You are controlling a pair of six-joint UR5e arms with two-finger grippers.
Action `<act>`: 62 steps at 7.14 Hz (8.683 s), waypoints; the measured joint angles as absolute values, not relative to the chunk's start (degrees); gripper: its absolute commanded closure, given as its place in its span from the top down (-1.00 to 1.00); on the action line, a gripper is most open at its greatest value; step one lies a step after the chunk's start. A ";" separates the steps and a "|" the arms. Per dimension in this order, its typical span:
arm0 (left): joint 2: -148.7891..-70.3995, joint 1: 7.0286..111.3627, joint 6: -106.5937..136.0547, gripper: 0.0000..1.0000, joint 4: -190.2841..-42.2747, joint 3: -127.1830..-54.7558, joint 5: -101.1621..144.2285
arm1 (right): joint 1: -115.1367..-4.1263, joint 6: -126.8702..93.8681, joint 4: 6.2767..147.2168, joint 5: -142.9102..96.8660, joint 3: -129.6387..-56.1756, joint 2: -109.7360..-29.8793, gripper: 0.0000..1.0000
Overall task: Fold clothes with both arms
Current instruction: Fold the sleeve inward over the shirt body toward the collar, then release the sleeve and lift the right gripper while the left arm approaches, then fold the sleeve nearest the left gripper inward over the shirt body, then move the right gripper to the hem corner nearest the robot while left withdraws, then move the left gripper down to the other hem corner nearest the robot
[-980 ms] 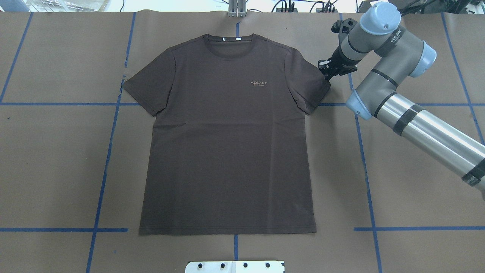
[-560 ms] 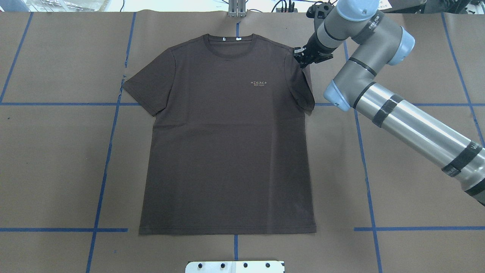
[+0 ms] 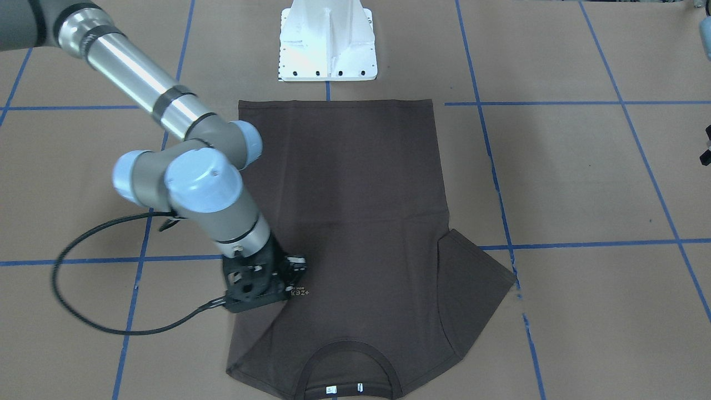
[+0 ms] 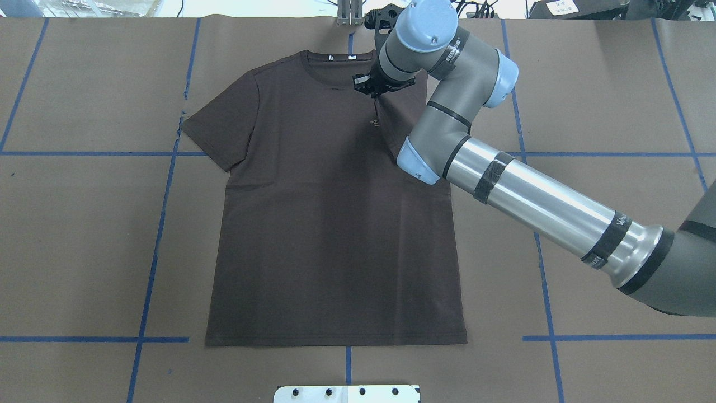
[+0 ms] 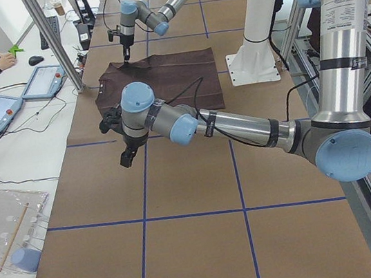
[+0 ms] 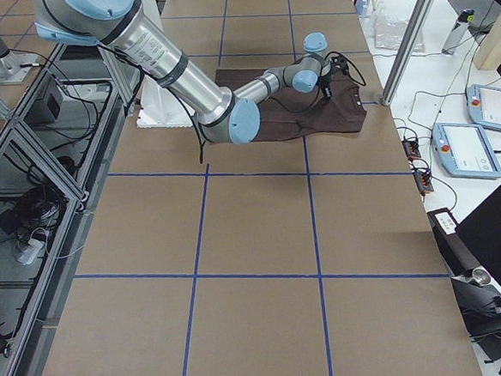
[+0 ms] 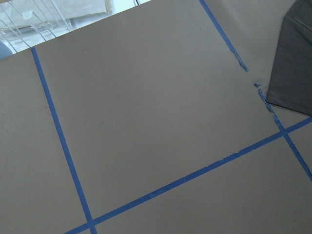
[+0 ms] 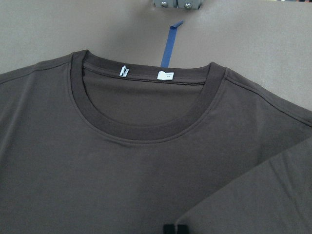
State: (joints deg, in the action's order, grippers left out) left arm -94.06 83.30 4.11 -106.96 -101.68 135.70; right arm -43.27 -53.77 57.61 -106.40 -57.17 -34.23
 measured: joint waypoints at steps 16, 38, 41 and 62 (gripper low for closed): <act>-118.35 48.04 66.79 0.93 -133.06 -70.90 98.78 | -50.62 -57.73 89.03 -120.14 -87.54 -50.71 1.00; -144.89 42.96 76.23 1.00 -122.50 -56.06 98.82 | -50.64 -58.25 87.45 -119.89 -86.95 -51.73 1.00; -141.58 42.70 75.86 1.00 -125.88 -61.68 100.80 | -50.27 -58.34 87.45 -119.82 -87.48 -52.79 1.00; -113.35 42.29 66.88 1.00 -107.75 -106.00 108.00 | -4.92 -98.52 75.82 -88.01 -118.21 -85.17 -0.50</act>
State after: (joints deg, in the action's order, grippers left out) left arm -113.35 42.29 66.88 -107.75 -106.00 108.00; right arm -4.92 -98.52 75.82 -88.01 -118.21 -85.17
